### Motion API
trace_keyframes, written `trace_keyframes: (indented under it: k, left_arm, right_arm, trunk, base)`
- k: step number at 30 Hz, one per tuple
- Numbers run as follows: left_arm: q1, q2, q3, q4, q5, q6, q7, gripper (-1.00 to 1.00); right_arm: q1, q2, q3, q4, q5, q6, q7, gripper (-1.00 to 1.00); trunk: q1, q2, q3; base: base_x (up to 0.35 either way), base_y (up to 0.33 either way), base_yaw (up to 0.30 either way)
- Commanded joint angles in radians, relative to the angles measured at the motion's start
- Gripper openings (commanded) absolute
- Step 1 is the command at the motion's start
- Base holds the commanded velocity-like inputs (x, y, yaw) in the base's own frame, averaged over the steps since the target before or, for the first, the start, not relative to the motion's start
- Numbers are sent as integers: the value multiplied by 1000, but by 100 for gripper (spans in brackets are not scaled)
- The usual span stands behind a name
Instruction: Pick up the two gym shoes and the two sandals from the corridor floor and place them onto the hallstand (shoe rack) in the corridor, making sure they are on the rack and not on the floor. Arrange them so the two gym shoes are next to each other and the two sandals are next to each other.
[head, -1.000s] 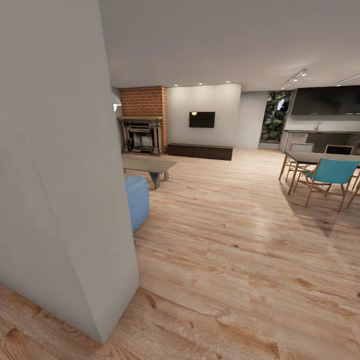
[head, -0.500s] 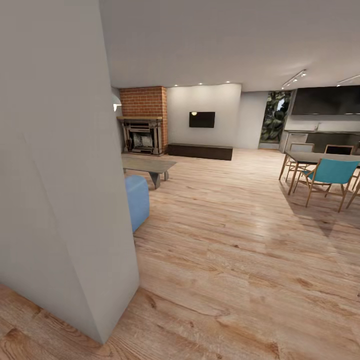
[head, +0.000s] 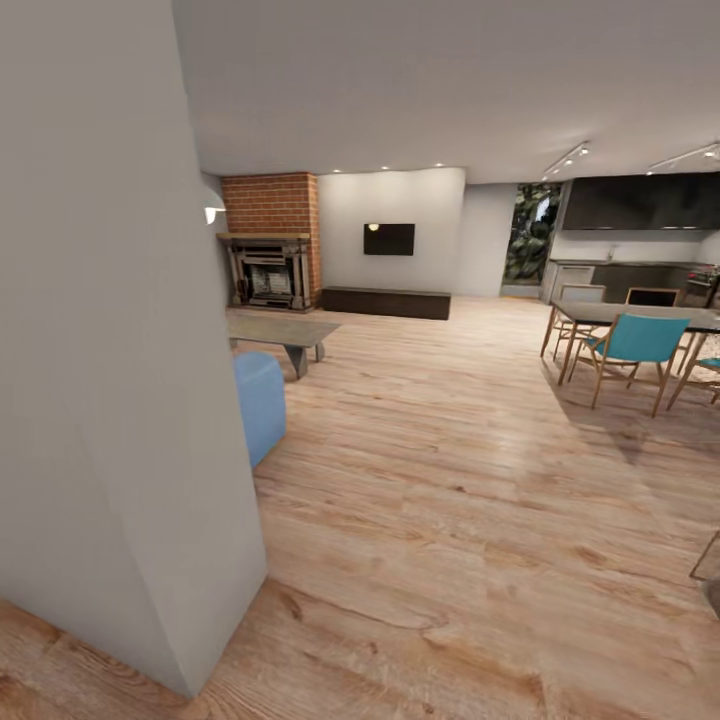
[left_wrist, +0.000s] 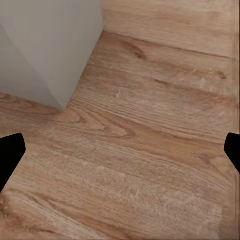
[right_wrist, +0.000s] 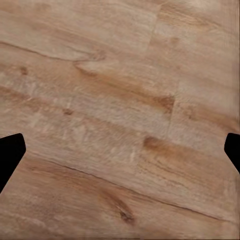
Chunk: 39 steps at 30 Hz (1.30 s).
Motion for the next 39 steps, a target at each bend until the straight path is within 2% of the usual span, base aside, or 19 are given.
trace_keyframes:
  k: [1,10,29,39]
  left_arm:
    - [1,-1,0,0,1,-4,0,100]
    - [4,-5,1,20,2,-5,1,100]
    - [4,-7,3,31,3,-4,1,100]
    - [4,-7,5,55,3,-5,1,100]
  right_arm:
    - [-1,0,-1,4,-1,-3,0,100]
    - [-1,2,-8,55,-2,-4,0,100]
    - [-1,4,-10,64,-2,-5,0,100]
    - [-1,5,-10,64,-2,-7,0,100]
  trunk:
    - [0,-1,-1]
    - [0,-1,-1]
    - [0,-1,-1]
    - [0,-1,-2]
  base:
    - [0,0,-252]
    - [0,0,-264]
    - [-5,0,-267]
    - [-216,61,-267]
